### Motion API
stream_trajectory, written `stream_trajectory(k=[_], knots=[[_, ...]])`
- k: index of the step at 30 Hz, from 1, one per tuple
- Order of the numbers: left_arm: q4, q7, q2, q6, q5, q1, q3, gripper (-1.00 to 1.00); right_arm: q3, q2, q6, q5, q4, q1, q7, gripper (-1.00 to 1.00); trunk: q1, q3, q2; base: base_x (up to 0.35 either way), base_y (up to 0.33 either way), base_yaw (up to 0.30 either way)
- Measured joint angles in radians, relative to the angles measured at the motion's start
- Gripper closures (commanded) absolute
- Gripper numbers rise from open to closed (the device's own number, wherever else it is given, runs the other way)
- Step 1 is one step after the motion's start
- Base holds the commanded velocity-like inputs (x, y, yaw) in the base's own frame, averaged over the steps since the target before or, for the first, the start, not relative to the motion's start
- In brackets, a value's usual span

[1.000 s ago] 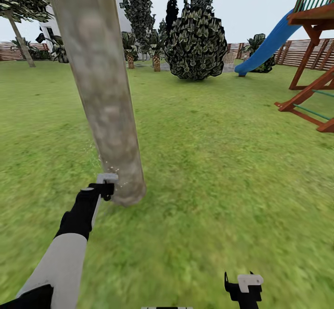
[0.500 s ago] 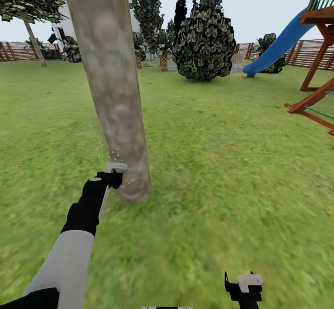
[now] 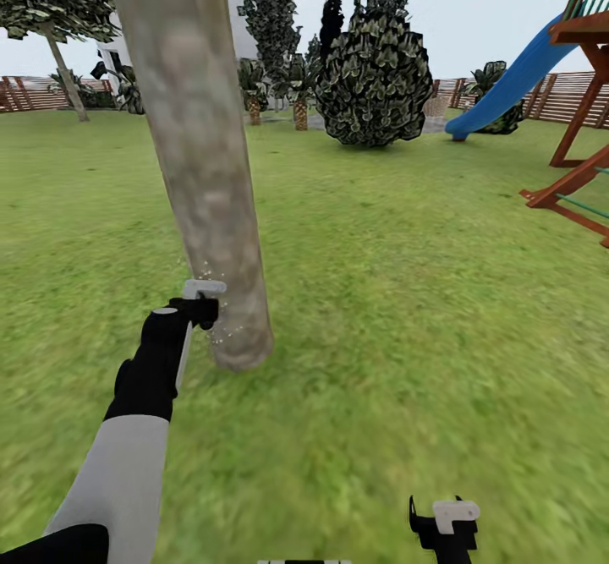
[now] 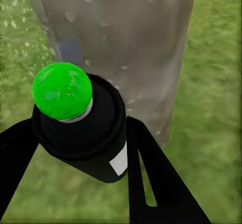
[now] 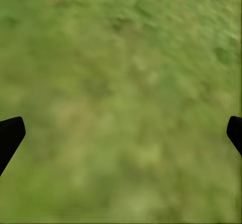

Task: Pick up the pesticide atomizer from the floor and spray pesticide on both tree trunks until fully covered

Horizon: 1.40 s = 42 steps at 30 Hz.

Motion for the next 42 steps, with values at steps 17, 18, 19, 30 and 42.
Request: stream_trajectory(k=[17, 18, 19, 30, 42], knots=[[-0.005, 0.006, 0.003, 0.001, -0.003, 0.000, 0.008, 1.00, -0.001, -0.001, -0.001, -0.001, 0.000, 0.000, 0.000, -1.00, 0.000, 0.000, 0.000, 0.002, -0.272, 0.107], [-0.007, 0.006, 0.003, 0.001, -0.003, 0.000, 0.008, 1.00, -0.001, -0.001, -0.001, -0.001, 0.000, 0.000, 0.000, -1.00, 0.000, 0.000, 0.000, 0.000, -0.272, 0.000], [-0.009, 0.006, 0.003, 0.001, -0.003, 0.000, 0.008, 1.00, -0.001, -0.001, -0.001, -0.001, 0.000, 0.000, 0.000, -1.00, 0.000, 0.000, 0.000, 0.000, -0.272, 0.000], [-0.010, 0.006, 0.004, 0.001, -0.004, 0.000, 0.009, 1.00, 0.000, -0.001, -0.001, -0.001, 0.000, 0.000, 0.000, -1.00, 0.000, 0.000, 0.000, 0.000, -0.272, 0.127], [0.004, 0.007, 0.022, -0.002, -0.012, 0.036, 0.049, 1.00, -0.001, -0.001, -0.001, -0.001, 0.000, 0.000, 0.000, -1.00, 0.000, 0.000, 0.000, -0.061, -0.272, 0.034]])
